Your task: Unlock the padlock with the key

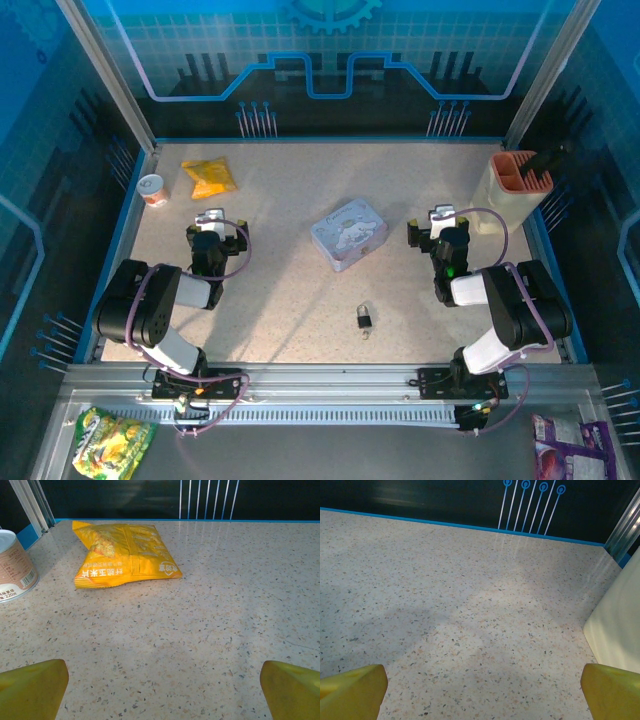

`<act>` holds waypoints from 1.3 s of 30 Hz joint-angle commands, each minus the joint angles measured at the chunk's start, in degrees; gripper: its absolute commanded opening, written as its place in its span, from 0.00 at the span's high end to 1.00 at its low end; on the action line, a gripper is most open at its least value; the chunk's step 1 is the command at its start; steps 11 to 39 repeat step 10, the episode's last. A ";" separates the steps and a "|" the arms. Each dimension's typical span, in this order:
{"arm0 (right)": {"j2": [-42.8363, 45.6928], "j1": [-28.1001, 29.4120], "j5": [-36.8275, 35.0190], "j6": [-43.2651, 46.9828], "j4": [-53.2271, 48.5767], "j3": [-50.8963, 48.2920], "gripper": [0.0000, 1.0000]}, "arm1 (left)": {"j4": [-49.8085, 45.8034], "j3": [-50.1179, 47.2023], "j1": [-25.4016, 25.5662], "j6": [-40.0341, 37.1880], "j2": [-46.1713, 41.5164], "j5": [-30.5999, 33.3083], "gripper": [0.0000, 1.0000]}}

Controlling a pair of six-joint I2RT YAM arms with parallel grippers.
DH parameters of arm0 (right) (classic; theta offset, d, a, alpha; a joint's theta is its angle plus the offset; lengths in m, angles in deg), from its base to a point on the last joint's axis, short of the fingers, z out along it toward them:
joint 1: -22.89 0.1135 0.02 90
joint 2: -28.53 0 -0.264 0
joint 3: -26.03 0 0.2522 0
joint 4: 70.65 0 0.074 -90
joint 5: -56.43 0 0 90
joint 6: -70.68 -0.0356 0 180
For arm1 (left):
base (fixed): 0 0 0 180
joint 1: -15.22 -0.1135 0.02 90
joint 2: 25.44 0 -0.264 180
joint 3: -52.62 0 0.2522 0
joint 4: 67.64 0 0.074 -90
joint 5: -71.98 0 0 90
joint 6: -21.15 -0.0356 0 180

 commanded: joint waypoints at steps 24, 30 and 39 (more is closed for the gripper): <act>0.70 -1.35 1.68 -1.35 -1.05 0.51 0.00 | 0.39 0.44 -0.40 0.49 -1.04 -0.47 0.01; 0.70 -1.35 1.68 -1.35 -1.05 0.51 0.00 | 0.39 0.44 -0.40 0.49 -1.04 -0.47 0.01; 0.70 -1.35 1.68 -1.35 -1.05 0.51 0.00 | 0.39 0.44 -0.40 0.49 -1.04 -0.47 0.01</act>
